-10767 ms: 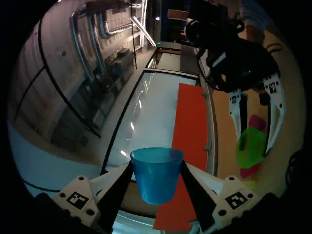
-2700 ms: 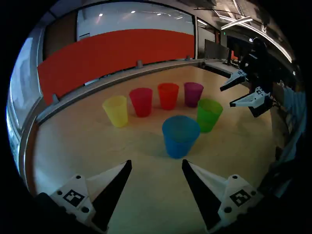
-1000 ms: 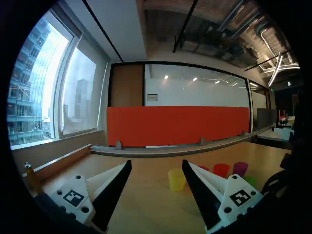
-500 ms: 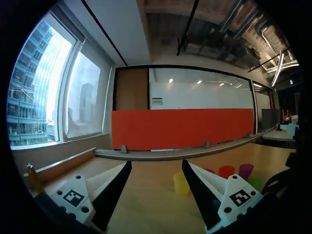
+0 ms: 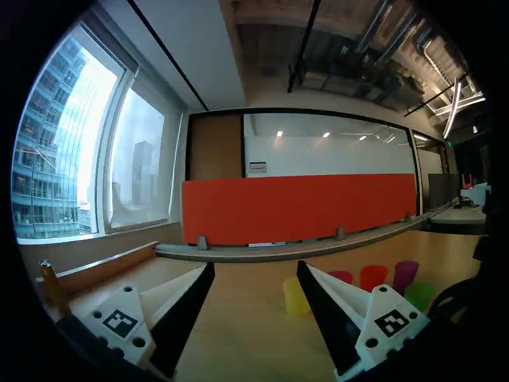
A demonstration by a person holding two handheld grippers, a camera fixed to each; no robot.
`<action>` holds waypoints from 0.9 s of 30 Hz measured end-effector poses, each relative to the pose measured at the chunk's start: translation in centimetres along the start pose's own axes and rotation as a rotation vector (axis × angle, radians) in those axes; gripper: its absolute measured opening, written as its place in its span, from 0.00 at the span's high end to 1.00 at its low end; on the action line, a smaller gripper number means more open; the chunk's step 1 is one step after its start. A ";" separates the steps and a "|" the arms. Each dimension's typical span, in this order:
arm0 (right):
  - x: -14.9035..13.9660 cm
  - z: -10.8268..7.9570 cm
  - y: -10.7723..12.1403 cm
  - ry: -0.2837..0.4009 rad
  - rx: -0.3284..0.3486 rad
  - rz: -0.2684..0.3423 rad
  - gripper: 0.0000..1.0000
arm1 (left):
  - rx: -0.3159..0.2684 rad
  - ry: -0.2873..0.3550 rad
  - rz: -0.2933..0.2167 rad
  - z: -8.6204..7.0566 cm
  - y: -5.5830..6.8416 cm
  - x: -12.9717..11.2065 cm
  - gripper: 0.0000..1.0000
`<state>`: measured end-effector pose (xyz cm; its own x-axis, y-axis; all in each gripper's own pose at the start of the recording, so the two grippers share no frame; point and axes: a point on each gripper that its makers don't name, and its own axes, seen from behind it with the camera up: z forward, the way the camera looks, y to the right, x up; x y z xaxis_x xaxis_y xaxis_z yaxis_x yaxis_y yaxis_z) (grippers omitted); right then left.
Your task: Pour water
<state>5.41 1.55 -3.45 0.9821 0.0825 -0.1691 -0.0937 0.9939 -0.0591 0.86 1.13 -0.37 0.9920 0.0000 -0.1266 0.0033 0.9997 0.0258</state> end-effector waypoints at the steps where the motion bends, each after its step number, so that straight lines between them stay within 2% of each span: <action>1: -0.1 0.0 0.0 0.000 -0.001 -0.002 0.00 | -0.001 0.000 -0.001 0.0 0.1 -0.3 0.04; 8: -0.7 0.1 0.0 -0.006 -0.005 -0.005 0.00 | 0.008 -0.015 0.000 0.2 -0.2 -2.2 0.04; 17: -1.5 0.4 -0.2 -0.021 -0.004 0.020 0.00 | 0.019 -0.035 -0.011 0.3 -0.9 -4.1 0.04; 27: -1.6 0.6 -0.6 -0.026 -0.003 0.006 0.00 | 0.033 -0.062 -0.025 0.0 -1.5 -5.9 0.04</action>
<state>4.00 0.89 -2.54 0.9855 0.0906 -0.1436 -0.1003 0.9931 -0.0615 -4.98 -0.42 0.29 0.9975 -0.0277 -0.0658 0.0314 0.9979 0.0562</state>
